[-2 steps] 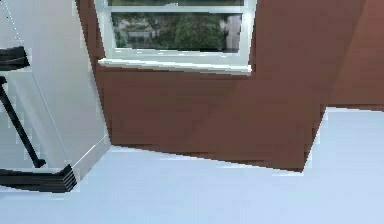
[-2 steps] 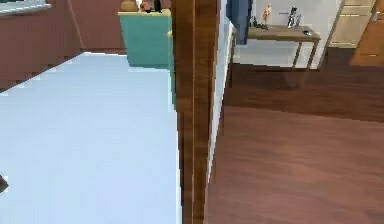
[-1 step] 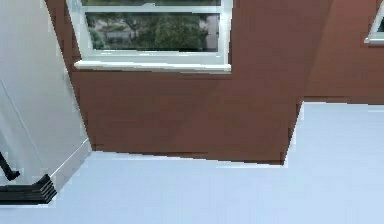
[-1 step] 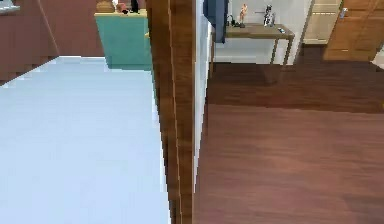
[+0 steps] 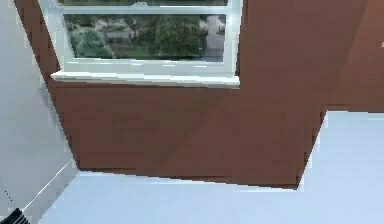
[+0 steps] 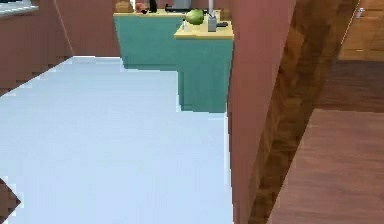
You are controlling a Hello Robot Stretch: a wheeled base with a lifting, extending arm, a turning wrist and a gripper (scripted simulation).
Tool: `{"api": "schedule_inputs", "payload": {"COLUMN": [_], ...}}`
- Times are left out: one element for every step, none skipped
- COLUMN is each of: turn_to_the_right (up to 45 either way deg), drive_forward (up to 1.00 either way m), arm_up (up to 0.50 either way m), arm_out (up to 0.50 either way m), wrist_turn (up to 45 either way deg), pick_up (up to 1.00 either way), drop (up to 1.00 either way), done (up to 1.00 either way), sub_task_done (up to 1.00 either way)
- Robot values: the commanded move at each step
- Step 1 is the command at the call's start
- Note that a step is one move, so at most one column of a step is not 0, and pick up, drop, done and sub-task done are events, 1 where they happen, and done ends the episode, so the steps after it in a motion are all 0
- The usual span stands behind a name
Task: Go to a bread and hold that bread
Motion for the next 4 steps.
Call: {"api": "schedule_inputs", "payload": {"turn_to_the_right": [45.0,24.0,0.0,3.0], "drive_forward": [0.0,0.0,0.3,0.0], "arm_up": [0.0,0.0,0.0,0.0], "arm_out": [0.0,0.0,0.0,0.0], "wrist_turn": [0.0,0.0,0.0,0.0], "pick_up": [0.0,0.0,0.0,0.0], "drop": [0.0,0.0,0.0,0.0], "done": [0.0,0.0,0.0,0.0], "sub_task_done": [0.0,0.0,0.0,0.0]}}
